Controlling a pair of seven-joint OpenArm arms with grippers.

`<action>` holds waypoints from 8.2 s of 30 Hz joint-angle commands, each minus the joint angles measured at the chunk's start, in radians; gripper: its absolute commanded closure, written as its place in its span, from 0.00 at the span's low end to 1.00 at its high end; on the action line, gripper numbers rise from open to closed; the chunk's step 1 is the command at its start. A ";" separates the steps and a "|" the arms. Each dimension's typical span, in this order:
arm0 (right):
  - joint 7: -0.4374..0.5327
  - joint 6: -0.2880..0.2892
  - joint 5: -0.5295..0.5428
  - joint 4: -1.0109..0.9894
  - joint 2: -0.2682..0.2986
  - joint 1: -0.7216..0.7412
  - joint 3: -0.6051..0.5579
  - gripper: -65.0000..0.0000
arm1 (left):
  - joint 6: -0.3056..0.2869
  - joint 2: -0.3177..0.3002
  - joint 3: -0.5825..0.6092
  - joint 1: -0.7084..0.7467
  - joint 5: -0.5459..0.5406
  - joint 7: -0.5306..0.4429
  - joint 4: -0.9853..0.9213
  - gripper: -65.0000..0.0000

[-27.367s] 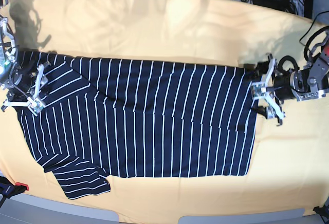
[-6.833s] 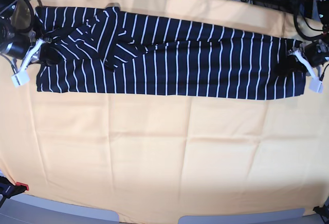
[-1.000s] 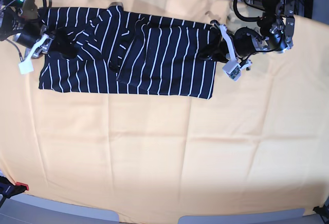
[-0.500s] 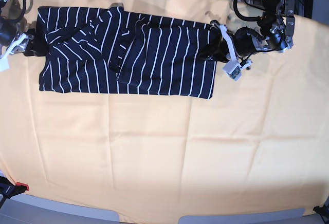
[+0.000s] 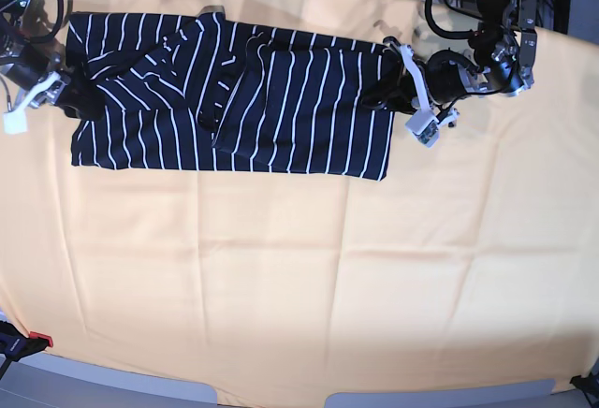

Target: Fold the T-shirt properly

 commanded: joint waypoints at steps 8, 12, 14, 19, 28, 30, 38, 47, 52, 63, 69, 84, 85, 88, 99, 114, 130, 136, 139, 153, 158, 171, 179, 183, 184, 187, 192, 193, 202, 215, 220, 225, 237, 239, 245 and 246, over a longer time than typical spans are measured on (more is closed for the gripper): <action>-0.213 -0.018 -0.014 0.035 -0.005 -0.023 -0.097 0.45 | 0.008 -0.016 -0.004 0.000 0.023 0.031 0.007 1.00; -0.213 -0.018 -0.015 0.152 -0.005 -0.023 -0.042 0.76 | 0.008 -0.016 -0.004 0.000 0.023 0.024 0.014 1.00; -0.213 -0.018 -0.015 0.220 -0.005 -0.023 0.005 0.92 | 0.008 -0.016 -0.004 -0.002 0.022 0.023 0.038 1.00; -0.213 -0.018 -0.025 0.348 0.032 -0.022 0.096 1.00 | 0.008 -0.016 -0.024 -0.006 -0.052 0.024 0.142 1.00; -0.213 -0.018 -0.209 0.363 0.164 -0.006 0.105 1.00 | 0.008 -0.016 -0.171 0.004 -0.093 0.035 0.244 1.00; -0.213 -0.018 -0.275 0.363 0.177 -0.006 0.106 1.00 | 0.008 -0.016 -0.204 0.016 -0.094 0.035 0.244 1.00; -0.209 -0.108 -0.275 0.472 0.185 -0.017 0.188 1.00 | 0.008 -0.016 -0.279 0.072 -0.097 0.032 0.243 1.00; -0.213 -0.079 -0.122 0.840 -0.039 -0.078 0.245 1.00 | 0.007 -0.016 -0.278 0.109 -0.113 0.032 0.242 1.00; -0.213 -0.031 -0.022 1.008 -0.187 -0.113 0.156 1.00 | 0.007 -0.016 -0.278 0.109 -0.113 0.032 0.242 1.00; -0.077 -0.018 -0.244 0.970 -0.312 -0.051 -0.220 1.00 | 0.007 -0.016 -0.278 0.122 -0.136 0.035 0.242 1.00; -0.065 -0.018 -0.345 0.829 -0.313 0.023 -0.407 0.97 | 0.008 -0.016 -0.278 0.123 -0.135 0.035 0.242 1.00; -0.075 -0.018 -0.305 0.774 -0.309 0.237 -0.676 0.28 | 0.008 -0.016 -0.279 0.123 -0.135 0.035 0.242 1.00; -0.076 -0.018 -0.307 0.774 -0.309 0.247 -0.676 0.28 | 0.008 -0.016 -0.279 0.123 -0.135 0.035 0.242 1.00; -0.077 -0.018 -0.309 0.774 -0.304 0.274 -0.659 0.28 | 0.007 -0.017 -0.279 0.122 -0.135 0.035 0.242 1.00; 0.016 -0.018 -0.433 0.764 -0.225 0.319 -0.445 1.00 | -0.062 -0.068 -0.274 0.130 -0.594 0.268 0.304 1.00; 0.089 -0.018 -0.556 0.345 -0.040 0.548 -0.628 1.00 | -0.062 -0.060 0.233 0.125 -0.156 0.156 0.371 1.00; 0.048 -0.018 -0.618 0.163 0.026 0.637 -0.912 1.00 | 0.009 -0.063 0.396 0.116 0.258 0.027 0.345 1.00; -0.122 -0.018 -0.419 0.243 0.067 0.637 -0.912 1.00 | 0.009 -0.064 0.397 0.055 0.264 0.014 0.272 1.00; -0.177 -0.018 -0.317 0.311 0.103 0.637 -0.912 1.00 | 0.009 -0.063 0.397 -0.009 0.266 -0.006 0.213 1.00; -0.187 -0.018 -0.163 0.359 0.246 0.602 -0.910 1.00 | 0.035 -0.057 0.413 -0.451 0.299 -0.105 -0.231 1.00; -0.199 -0.021 -0.167 0.361 0.269 0.551 -0.910 1.00 | 0.112 -0.062 0.412 -0.583 0.343 -0.096 -0.232 1.00; 0.010 -0.071 -0.436 0.358 0.336 0.534 -0.783 1.00 | 0.063 -0.235 0.408 -0.627 -0.049 0.079 -0.189 1.00; 0.080 -0.047 -0.480 0.329 0.282 0.415 -0.781 1.00 | -0.053 -0.266 0.244 -0.625 -0.367 0.187 -0.142 1.00; 0.025 -0.036 -0.388 0.330 0.269 0.351 -0.781 1.00 | -0.062 -0.265 0.146 -0.606 -0.418 0.193 -0.143 1.00; 0.012 -0.021 -0.358 0.330 0.268 0.333 -0.781 1.00 | -0.062 -0.265 0.125 -0.595 -0.429 0.193 -0.142 1.00; -0.027 -0.018 -0.286 0.343 0.254 0.277 -0.781 1.00 | -0.062 -0.265 0.087 -0.561 -0.452 0.193 -0.142 1.00; -0.071 -0.018 -0.254 0.435 0.225 0.165 -0.780 1.00 | -0.062 -0.265 0.077 -0.521 -0.457 0.197 -0.142 1.00; -0.071 -0.018 -0.254 0.462 0.222 0.142 -0.780 1.00 | -0.062 -0.265 0.077 -0.517 -0.457 0.197 -0.142 1.00; -0.004 -0.071 -0.460 0.685 0.219 -0.012 -0.779 1.00 | -0.062 -0.265 0.077 -0.499 -0.491 0.212 -0.142 1.00; 0.152 -0.245 -0.681 0.925 0.219 0.022 -0.455 1.00 | -0.062 -0.279 0.077 -0.498 -0.788 0.456 -0.138 1.00; 0.084 -0.174 -0.495 0.955 0.219 0.015 -0.233 1.00 | -0.062 -0.319 0.077 -0.489 -0.790 0.500 -0.101 1.00; -0.020 -0.097 -0.266 0.955 0.217 -0.089 -0.006 1.00 | -0.062 -0.392 0.074 -0.391 -0.790 0.502 -0.005 1.00; -0.213 -0.018 0.104 0.955 0.113 -0.414 0.427 1.00 | -0.062 -0.520 -0.238 0.060 -0.790 0.507 0.280 1.00; -0.213 -0.018 0.104 0.956 0.097 -0.475 0.448 1.00 | -0.062 -0.520 -0.314 0.153 -0.790 0.507 0.319 1.00; -0.213 -0.018 0.104 0.956 0.064 -0.652 0.452 1.00 | -0.043 -0.500 -0.510 0.465 -0.790 0.507 0.451 1.00; -0.213 -0.018 0.104 0.956 0.055 -0.678 0.452 1.00 | -0.044 -0.489 -0.539 0.518 -0.790 0.507 0.472 1.00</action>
